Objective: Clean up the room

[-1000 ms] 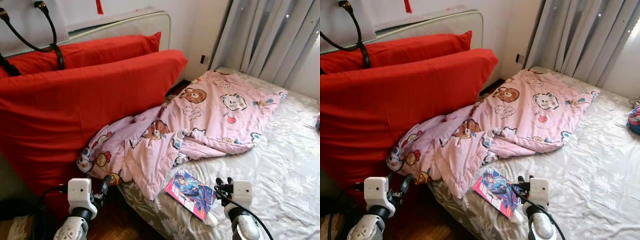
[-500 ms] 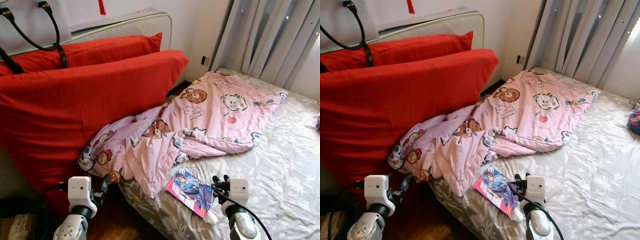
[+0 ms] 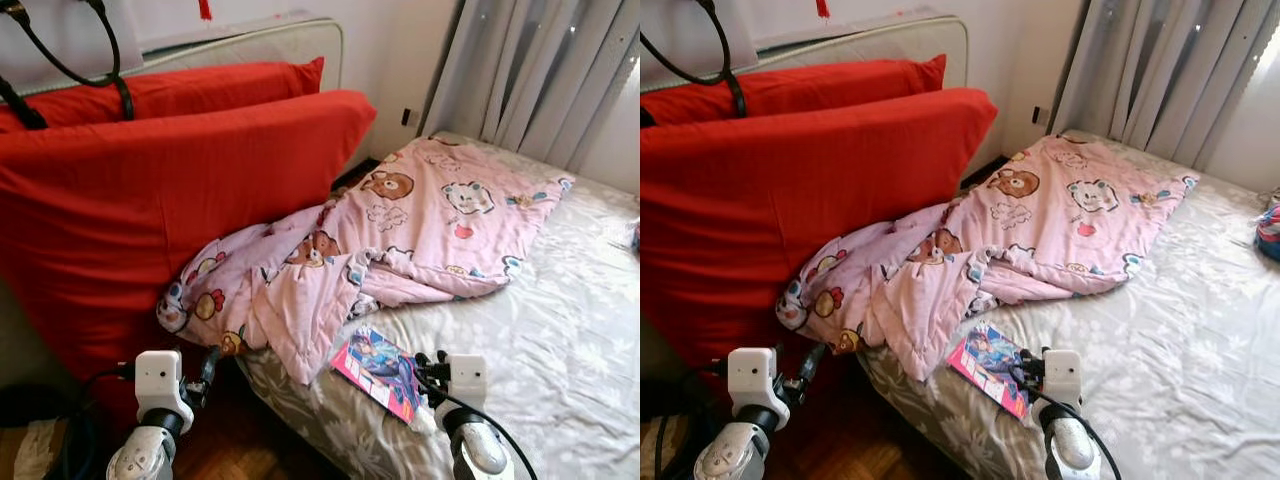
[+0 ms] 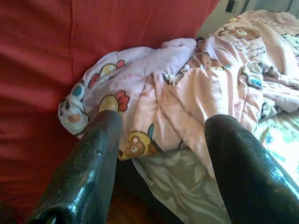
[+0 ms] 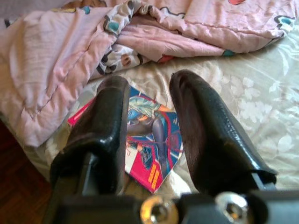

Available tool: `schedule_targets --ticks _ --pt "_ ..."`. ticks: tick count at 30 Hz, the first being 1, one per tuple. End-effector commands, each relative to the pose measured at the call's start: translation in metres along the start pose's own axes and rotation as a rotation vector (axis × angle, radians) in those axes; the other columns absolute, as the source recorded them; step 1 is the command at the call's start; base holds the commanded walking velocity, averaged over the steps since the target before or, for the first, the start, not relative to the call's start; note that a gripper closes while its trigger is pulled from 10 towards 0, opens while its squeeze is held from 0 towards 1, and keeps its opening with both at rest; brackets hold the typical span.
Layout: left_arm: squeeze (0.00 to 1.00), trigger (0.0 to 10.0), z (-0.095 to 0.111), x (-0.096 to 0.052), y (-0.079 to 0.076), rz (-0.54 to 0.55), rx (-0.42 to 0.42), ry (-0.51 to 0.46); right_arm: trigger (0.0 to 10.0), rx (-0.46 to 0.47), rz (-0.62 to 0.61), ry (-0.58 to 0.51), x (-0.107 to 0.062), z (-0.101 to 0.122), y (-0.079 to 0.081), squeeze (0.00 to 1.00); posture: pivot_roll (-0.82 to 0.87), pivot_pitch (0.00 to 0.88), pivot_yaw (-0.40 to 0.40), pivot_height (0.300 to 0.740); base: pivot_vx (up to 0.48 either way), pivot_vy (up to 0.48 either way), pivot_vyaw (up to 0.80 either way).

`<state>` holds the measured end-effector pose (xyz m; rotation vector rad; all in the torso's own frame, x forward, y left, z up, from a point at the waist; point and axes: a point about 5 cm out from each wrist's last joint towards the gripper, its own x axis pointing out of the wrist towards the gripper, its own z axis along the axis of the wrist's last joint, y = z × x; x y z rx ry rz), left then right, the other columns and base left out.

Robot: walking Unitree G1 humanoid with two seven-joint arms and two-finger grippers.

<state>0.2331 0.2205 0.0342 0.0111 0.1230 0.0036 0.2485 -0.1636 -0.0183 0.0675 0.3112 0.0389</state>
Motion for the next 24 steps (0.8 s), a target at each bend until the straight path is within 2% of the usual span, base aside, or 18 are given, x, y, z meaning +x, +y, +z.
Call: schedule_targets --ticks 1,24 --pt "0.00 10.0 0.003 0.000 -0.001 0.000 -0.001 -0.004 10.0 0.007 -0.003 0.008 -0.001 -0.002 -0.001 0.00 0.08 0.000 -0.068 0.660 0.000 0.000 0.00" --pt "0.00 10.0 0.004 0.004 -0.002 -0.022 0.003 0.001 10.0 0.018 0.047 0.023 -0.002 -0.006 0.010 0.00 0.09 0.000 -0.053 0.660 0.000 0.000 0.00"
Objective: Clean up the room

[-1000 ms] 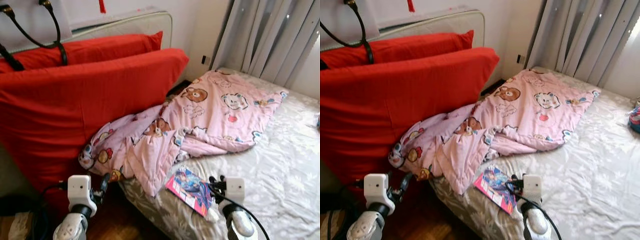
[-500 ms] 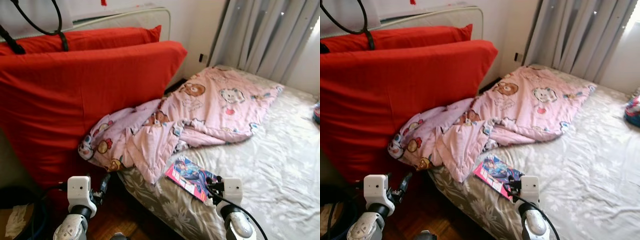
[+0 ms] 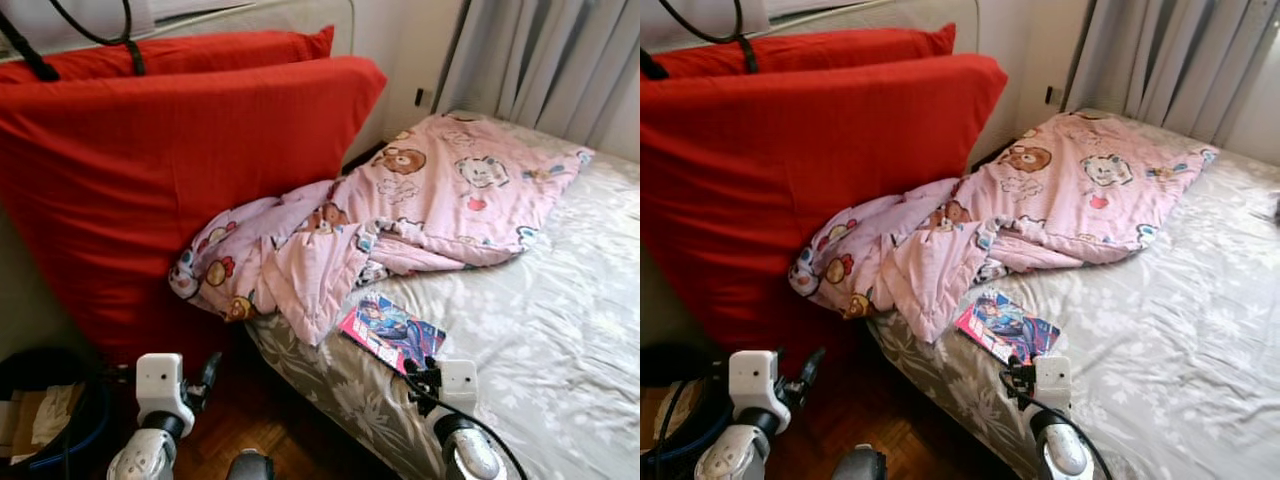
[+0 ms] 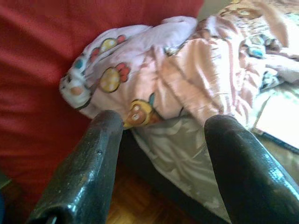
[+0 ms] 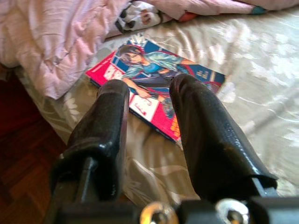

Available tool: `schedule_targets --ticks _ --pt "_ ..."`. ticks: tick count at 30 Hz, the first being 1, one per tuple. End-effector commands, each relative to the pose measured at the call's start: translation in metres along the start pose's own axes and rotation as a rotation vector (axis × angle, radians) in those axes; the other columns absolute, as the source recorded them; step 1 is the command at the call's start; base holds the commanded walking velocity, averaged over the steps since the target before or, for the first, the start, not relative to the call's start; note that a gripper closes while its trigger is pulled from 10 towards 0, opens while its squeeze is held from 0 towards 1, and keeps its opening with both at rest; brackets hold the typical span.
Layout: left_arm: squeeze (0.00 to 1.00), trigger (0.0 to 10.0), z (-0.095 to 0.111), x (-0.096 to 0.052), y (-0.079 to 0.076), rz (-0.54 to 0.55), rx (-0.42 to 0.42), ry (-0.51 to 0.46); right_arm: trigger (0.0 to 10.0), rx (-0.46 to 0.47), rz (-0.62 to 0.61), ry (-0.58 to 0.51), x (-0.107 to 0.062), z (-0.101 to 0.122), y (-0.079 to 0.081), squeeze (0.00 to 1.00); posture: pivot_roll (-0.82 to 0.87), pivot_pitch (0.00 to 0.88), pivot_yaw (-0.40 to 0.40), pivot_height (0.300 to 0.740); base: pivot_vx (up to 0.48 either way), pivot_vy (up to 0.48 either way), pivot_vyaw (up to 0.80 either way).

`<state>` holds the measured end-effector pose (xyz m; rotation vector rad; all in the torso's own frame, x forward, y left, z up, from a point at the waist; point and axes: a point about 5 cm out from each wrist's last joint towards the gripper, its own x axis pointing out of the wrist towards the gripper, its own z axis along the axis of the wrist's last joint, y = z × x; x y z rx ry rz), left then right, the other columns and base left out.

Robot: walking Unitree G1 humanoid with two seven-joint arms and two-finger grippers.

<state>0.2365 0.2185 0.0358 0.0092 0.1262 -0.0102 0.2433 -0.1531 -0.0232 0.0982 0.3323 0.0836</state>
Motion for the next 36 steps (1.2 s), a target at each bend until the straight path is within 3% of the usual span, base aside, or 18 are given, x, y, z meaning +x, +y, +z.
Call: schedule_targets --ticks 1,14,21,29,36 --pt "0.00 10.0 0.002 0.001 0.000 -0.008 0.004 -0.002 10.0 -0.006 -0.001 0.000 0.001 0.001 -0.001 0.00 0.09 0.000 -0.053 0.660 0.000 0.000 0.00" --pt "0.00 10.0 0.003 0.001 0.002 -0.013 -0.002 0.008 10.0 -0.033 0.004 0.005 0.000 0.000 0.000 0.00 0.09 0.000 -0.052 0.660 0.000 0.000 0.06" --pt "0.00 10.0 0.003 0.004 0.005 -0.019 -0.006 0.015 10.0 0.009 -0.017 0.026 0.003 -0.001 -0.001 0.00 0.09 0.000 -0.043 0.660 0.000 0.000 0.33" --pt "0.00 10.0 0.013 0.013 0.006 -0.040 0.005 -0.006 10.0 0.069 -0.088 0.062 0.009 0.001 -0.004 0.00 0.10 0.000 -0.021 0.660 0.263 0.000 0.00" --pt "0.00 10.0 0.013 0.011 0.005 -0.042 0.001 -0.010 10.0 0.086 -0.100 0.071 0.009 0.001 -0.008 0.00 0.09 0.003 -0.025 0.660 0.283 0.000 0.00"
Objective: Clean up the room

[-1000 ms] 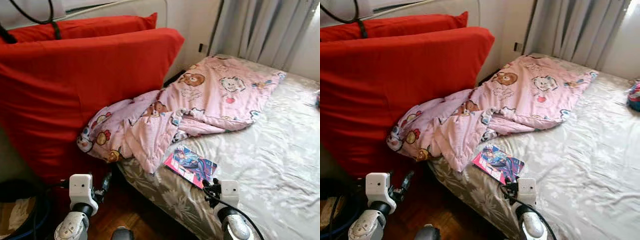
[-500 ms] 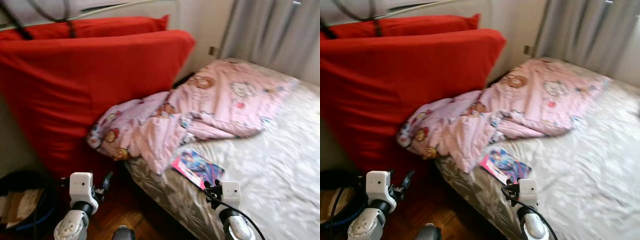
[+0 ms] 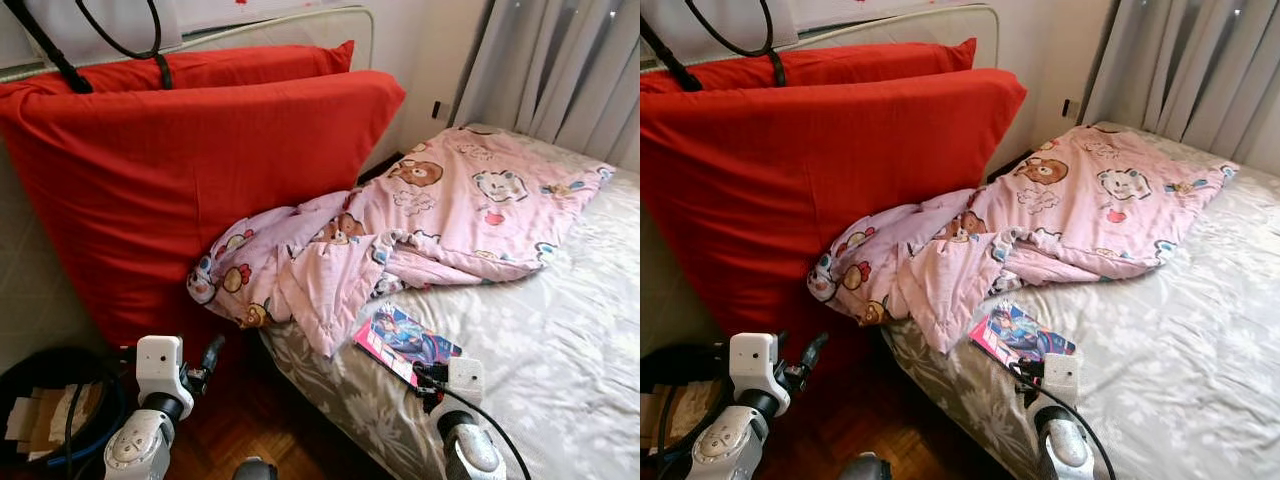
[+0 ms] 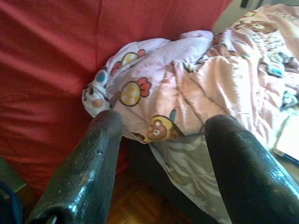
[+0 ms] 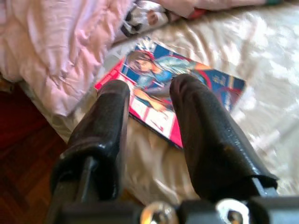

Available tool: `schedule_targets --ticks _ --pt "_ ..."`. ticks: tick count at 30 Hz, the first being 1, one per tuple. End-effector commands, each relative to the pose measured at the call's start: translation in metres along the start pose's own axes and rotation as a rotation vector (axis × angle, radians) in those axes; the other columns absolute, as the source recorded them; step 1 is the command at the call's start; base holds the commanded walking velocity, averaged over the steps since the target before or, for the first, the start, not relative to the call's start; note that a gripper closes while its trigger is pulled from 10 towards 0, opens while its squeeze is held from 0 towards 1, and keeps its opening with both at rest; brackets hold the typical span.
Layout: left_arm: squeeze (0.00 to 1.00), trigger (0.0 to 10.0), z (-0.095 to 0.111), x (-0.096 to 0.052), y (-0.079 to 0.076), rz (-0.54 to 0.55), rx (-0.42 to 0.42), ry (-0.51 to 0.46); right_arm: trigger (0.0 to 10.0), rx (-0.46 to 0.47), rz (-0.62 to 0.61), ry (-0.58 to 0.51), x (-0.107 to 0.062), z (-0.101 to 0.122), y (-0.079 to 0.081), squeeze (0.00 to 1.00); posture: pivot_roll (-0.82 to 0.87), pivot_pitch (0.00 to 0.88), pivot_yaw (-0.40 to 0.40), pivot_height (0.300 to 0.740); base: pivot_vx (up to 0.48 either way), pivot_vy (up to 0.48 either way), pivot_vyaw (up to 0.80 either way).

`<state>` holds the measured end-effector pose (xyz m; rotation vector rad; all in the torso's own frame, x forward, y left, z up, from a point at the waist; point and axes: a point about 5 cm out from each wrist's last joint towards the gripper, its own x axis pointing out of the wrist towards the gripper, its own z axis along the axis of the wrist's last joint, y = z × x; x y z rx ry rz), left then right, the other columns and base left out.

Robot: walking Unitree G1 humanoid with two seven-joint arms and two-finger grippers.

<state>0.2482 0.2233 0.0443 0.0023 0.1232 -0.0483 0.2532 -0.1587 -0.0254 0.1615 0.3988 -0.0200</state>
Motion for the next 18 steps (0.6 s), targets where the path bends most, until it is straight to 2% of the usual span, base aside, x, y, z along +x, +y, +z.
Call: schedule_targets --ticks 1,11,18 --pt "0.00 10.0 0.002 0.000 -0.001 -0.009 0.004 -0.002 10.0 0.001 -0.007 0.014 0.000 -0.001 -0.003 0.00 0.08 0.016 -0.028 0.660 0.319 0.000 0.00" --pt "0.00 10.0 0.003 0.011 -0.008 -0.032 -0.005 -0.001 10.0 -0.003 0.001 -0.004 0.010 0.013 0.000 0.00 0.05 0.030 -0.033 0.660 0.307 0.000 0.00" --pt "0.00 10.0 0.009 0.014 -0.011 -0.045 -0.007 -0.021 10.0 0.026 0.010 0.051 0.011 0.009 0.004 0.00 0.06 0.047 -0.035 0.660 0.000 0.000 0.00"
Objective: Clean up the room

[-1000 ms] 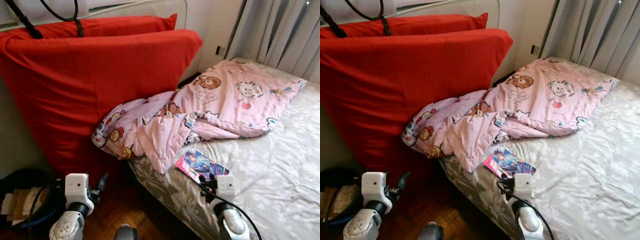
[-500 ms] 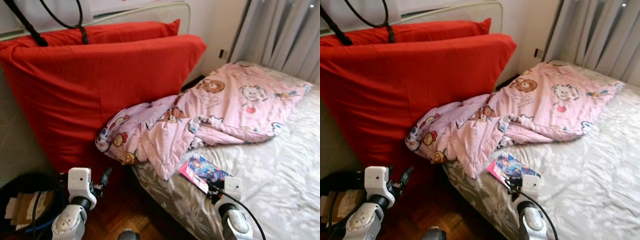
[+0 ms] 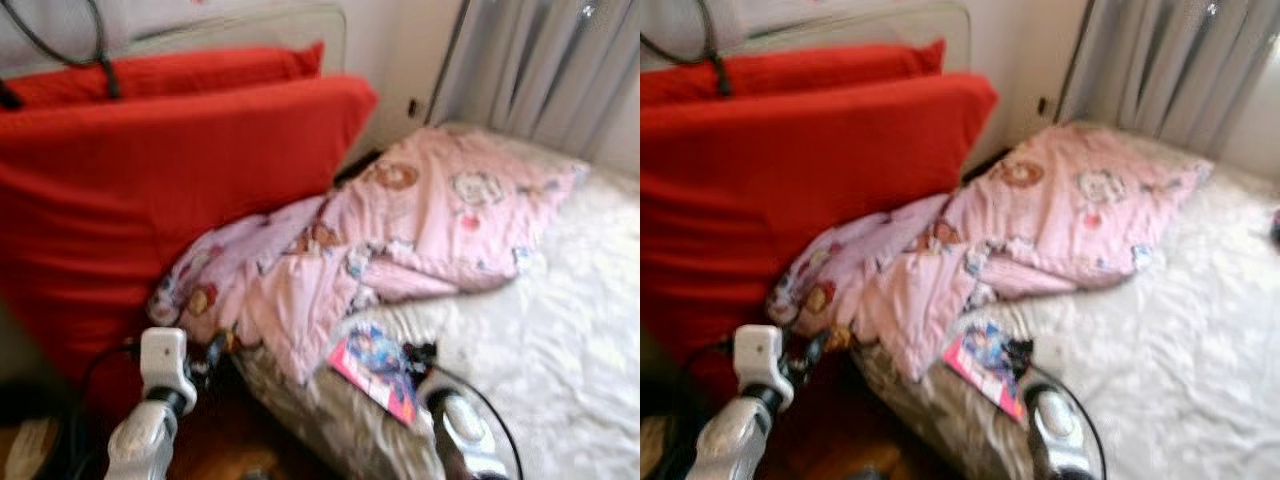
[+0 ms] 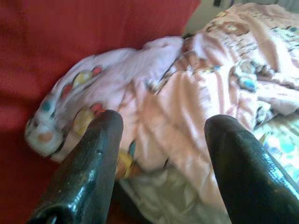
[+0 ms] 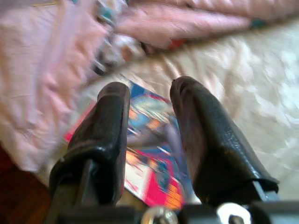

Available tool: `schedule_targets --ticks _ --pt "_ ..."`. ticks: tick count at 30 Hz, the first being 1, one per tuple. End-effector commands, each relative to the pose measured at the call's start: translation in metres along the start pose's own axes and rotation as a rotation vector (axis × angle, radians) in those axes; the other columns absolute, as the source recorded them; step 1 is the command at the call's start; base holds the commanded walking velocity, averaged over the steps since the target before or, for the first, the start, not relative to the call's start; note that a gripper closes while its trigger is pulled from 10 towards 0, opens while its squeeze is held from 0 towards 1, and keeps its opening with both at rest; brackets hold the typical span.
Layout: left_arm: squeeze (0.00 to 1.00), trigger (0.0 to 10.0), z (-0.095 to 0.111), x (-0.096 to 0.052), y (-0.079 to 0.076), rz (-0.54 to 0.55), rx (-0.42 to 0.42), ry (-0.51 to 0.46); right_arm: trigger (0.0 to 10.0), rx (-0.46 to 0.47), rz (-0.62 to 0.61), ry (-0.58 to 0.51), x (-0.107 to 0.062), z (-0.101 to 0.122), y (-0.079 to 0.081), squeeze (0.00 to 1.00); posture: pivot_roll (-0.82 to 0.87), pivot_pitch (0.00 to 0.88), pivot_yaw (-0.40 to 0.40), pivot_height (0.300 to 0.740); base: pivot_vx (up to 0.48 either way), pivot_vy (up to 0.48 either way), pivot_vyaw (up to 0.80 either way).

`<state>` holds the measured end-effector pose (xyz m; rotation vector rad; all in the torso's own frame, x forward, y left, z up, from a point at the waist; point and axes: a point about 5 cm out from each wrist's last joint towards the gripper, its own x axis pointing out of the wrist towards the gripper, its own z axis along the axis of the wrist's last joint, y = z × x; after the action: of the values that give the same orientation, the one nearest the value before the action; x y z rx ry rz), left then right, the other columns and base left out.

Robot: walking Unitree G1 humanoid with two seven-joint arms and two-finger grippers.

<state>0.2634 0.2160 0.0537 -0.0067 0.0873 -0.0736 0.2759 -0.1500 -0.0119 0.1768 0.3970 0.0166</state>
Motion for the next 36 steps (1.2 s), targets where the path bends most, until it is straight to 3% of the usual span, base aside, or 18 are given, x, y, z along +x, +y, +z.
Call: schedule_targets --ticks 1,9,10,18,19,20,29,30,31,32,36 --pt "0.00 10.0 0.000 -0.001 -0.003 -0.021 0.002 0.013 10.0 0.006 -0.030 0.075 -0.005 -0.014 -0.008 0.00 0.07 0.066 -0.035 0.660 0.000 0.000 0.00" --pt "0.00 10.0 0.005 -0.002 -0.002 -0.040 0.014 0.002 10.0 0.057 -0.081 0.155 -0.002 -0.017 -0.012 0.00 0.10 0.126 -0.039 0.660 0.000 0.000 0.00" --pt "0.00 10.0 0.005 -0.002 -0.003 -0.039 0.012 0.002 10.0 0.072 -0.088 0.173 -0.001 -0.016 -0.012 1.00 0.11 0.148 -0.043 0.660 0.000 0.000 0.00" --pt "0.00 10.0 0.011 -0.002 -0.006 -0.030 -0.001 -0.014 10.0 0.074 -0.095 0.209 0.002 -0.014 -0.011 1.00 0.13 0.207 -0.054 0.660 0.000 0.000 0.00" --pt "0.00 10.0 0.013 -0.006 -0.005 -0.004 -0.014 -0.021 10.0 0.044 -0.092 0.219 0.003 -0.013 -0.012 1.00 0.14 0.283 -0.069 0.660 0.000 0.000 0.00" --pt "0.00 10.0 0.013 -0.008 -0.005 0.008 -0.019 -0.020 10.0 0.035 -0.090 0.223 0.004 -0.012 -0.012 1.00 0.15 0.306 -0.072 0.660 0.000 0.000 0.00" --pt "0.00 10.0 0.011 -0.027 -0.005 0.033 -0.023 0.005 10.0 0.004 -0.083 0.236 0.006 -0.009 -0.012 1.00 0.15 0.412 -0.088 0.660 0.000 0.000 0.00" --pt "0.00 10.0 0.012 -0.028 -0.005 0.033 -0.023 0.005 10.0 0.002 -0.084 0.235 0.006 -0.008 -0.012 0.93 0.15 0.419 -0.089 0.660 0.000 0.000 0.00" --pt "0.00 10.0 0.012 -0.030 -0.005 0.033 -0.023 0.004 10.0 -0.002 -0.085 0.234 0.006 -0.008 -0.012 0.93 0.15 0.421 -0.088 0.660 0.000 0.000 0.00" --pt "0.00 10.0 0.014 -0.032 -0.005 0.037 -0.023 0.006 10.0 -0.012 -0.081 0.233 0.008 -0.006 -0.011 0.00 0.16 0.429 -0.088 0.660 0.000 0.000 0.00" --pt "0.00 10.0 0.018 -0.035 -0.006 0.037 -0.022 0.007 10.0 -0.013 -0.081 0.224 0.010 -0.002 -0.009 0.00 0.17 0.442 -0.087 0.660 0.000 0.000 0.00"
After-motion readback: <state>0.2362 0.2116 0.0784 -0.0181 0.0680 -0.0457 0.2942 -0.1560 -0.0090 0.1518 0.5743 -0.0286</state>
